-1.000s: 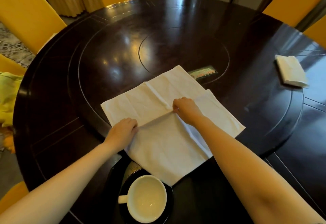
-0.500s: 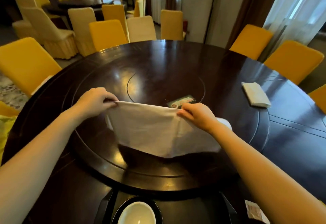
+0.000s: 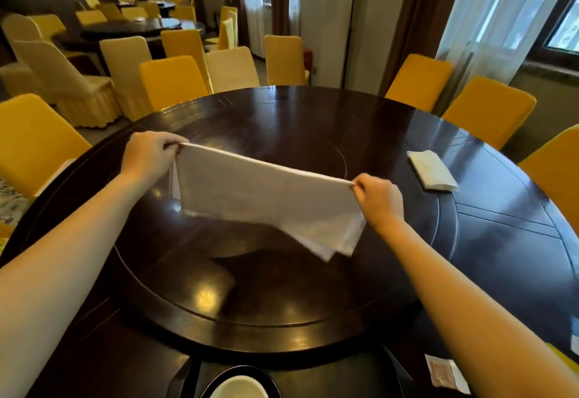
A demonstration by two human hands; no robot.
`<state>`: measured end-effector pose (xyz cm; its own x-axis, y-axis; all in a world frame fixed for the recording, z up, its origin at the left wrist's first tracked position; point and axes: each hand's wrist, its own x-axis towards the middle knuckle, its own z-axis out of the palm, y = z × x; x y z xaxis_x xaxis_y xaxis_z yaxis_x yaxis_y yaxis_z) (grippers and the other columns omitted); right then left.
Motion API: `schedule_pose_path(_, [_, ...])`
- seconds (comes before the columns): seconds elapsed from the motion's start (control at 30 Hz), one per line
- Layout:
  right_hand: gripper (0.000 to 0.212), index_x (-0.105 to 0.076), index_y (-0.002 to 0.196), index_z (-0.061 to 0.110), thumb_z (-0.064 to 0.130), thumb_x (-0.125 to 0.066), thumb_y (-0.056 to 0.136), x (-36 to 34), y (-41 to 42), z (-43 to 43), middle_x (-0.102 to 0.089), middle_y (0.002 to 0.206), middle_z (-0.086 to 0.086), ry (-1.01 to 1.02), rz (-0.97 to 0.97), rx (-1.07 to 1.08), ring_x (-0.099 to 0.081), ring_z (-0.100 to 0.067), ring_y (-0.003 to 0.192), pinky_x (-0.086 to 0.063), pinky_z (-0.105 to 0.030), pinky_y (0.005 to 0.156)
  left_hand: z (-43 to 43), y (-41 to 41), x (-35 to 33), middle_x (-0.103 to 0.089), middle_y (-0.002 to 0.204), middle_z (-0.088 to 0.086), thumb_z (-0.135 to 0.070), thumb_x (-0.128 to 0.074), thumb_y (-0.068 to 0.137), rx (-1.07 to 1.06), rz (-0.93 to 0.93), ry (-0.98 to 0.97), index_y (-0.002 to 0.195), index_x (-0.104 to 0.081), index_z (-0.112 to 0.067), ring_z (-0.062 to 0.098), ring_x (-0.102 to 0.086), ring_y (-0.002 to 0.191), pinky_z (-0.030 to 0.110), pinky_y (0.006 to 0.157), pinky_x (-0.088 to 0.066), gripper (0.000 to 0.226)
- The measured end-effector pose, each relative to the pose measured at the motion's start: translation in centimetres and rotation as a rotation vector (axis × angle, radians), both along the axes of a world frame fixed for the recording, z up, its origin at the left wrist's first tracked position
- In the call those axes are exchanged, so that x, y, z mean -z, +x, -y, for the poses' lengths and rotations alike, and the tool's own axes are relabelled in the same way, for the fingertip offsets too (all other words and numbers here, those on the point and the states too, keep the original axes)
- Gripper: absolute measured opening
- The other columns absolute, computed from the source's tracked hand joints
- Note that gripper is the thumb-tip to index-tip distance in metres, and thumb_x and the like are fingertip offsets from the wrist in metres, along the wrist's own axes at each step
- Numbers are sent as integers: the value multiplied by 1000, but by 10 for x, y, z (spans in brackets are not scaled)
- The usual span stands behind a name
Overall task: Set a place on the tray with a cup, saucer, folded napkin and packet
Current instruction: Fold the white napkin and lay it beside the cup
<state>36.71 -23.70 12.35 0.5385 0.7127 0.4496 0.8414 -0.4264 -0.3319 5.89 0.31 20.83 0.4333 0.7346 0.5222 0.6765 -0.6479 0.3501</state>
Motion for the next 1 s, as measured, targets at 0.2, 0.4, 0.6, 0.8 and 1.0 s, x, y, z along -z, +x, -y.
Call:
schedule_pose_path(0.2, [11,-58,83,0,9,-57,89,33,-22,21,-61,77,-19,107,10,26,-60,-40,61,-32,-30,51,20,-27,55,-71,103,21,11,-61,76,95,57,-50,93,-73,1,33,-65,102,32,91,-42,24])
schedule_pose_path(0.4, [13,-60,96,8,7,-48,90,142,-72,79,-60,93,-9,-171,-311,102,-58,-23,74,-36,-25,61,73,-78,196,-69,109,21,13,-63,73,41,-139,-453,93,-73,1,35,-63,107,42,97,-44,25])
schedule_pose_path(0.6, [29,-51,121,12,14,-43,94,165,-87,95,-54,121,-6,-98,-557,310,-56,-18,84,-40,-25,62,96,-97,247,-58,130,12,3,-59,78,-47,-65,-709,117,-63,-9,29,-50,123,40,104,-36,41])
schedule_pose_path(0.8, [29,-59,108,11,35,-50,93,161,-76,79,-59,105,-7,-193,-511,443,-51,-17,87,-48,-32,72,94,-85,249,-53,127,20,-9,-59,84,-188,-7,-684,125,-52,-7,36,-53,111,47,90,-45,42])
schedule_pose_path(1.0, [20,-58,107,14,16,-50,89,159,-67,78,-60,102,-8,-82,-843,500,-56,-24,91,-52,-40,79,93,-84,254,-54,122,19,-9,-58,86,-232,-14,-685,122,-54,-6,33,-57,100,43,83,-48,36])
